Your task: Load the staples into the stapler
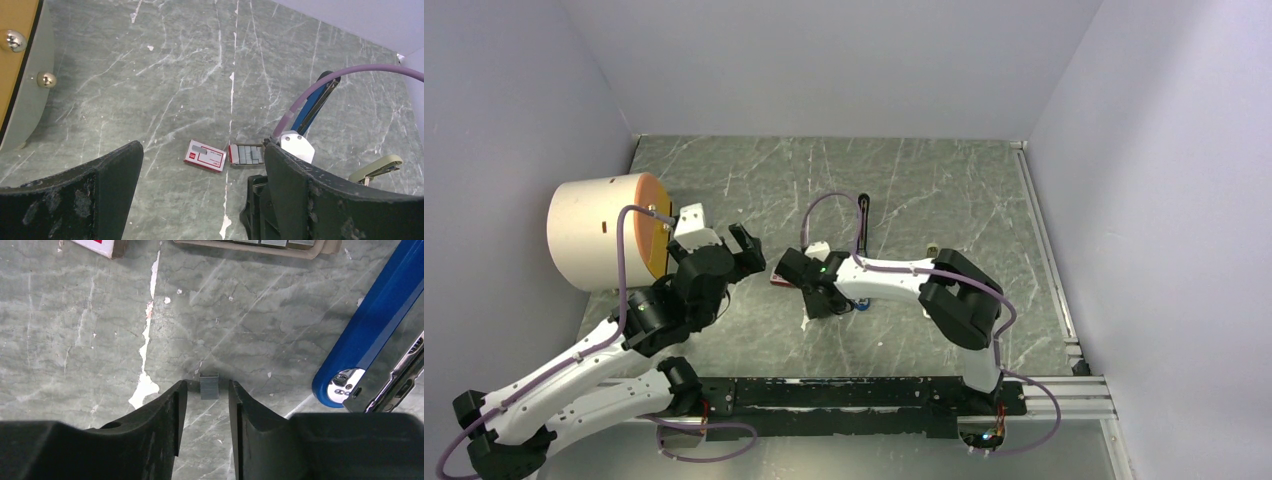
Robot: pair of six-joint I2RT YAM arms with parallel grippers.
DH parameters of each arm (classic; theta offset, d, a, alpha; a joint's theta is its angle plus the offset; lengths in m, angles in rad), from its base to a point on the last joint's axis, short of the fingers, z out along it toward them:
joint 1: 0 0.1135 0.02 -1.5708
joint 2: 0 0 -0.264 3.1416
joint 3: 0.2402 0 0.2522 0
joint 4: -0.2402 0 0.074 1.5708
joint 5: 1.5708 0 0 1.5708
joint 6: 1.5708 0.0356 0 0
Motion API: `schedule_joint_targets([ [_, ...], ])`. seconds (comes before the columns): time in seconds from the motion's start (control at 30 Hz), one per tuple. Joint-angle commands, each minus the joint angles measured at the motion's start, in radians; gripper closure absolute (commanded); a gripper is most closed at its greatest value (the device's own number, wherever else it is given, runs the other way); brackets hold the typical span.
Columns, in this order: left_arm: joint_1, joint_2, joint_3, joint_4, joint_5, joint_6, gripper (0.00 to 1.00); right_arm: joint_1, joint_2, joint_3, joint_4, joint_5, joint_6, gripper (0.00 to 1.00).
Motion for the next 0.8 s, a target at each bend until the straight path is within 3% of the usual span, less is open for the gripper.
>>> schedule_joint_targets([
  [0.0,0.006,-0.004,0.008,-0.009,-0.033,-0.011,0.05,0.006,0.034,0.038,-0.044,0.027,0.03,0.58],
  [0.13,0.006,-0.002,0.014,-0.018,-0.04,-0.011,0.05,0.005,0.051,0.065,-0.055,0.041,0.05,0.59],
  [0.37,0.005,-0.013,0.008,-0.015,-0.041,-0.012,0.05,0.006,0.073,0.082,-0.07,0.04,0.05,0.71],
  [0.77,0.005,-0.007,0.008,-0.009,-0.03,-0.011,0.05,0.004,0.08,0.062,-0.079,0.063,0.054,0.67],
])
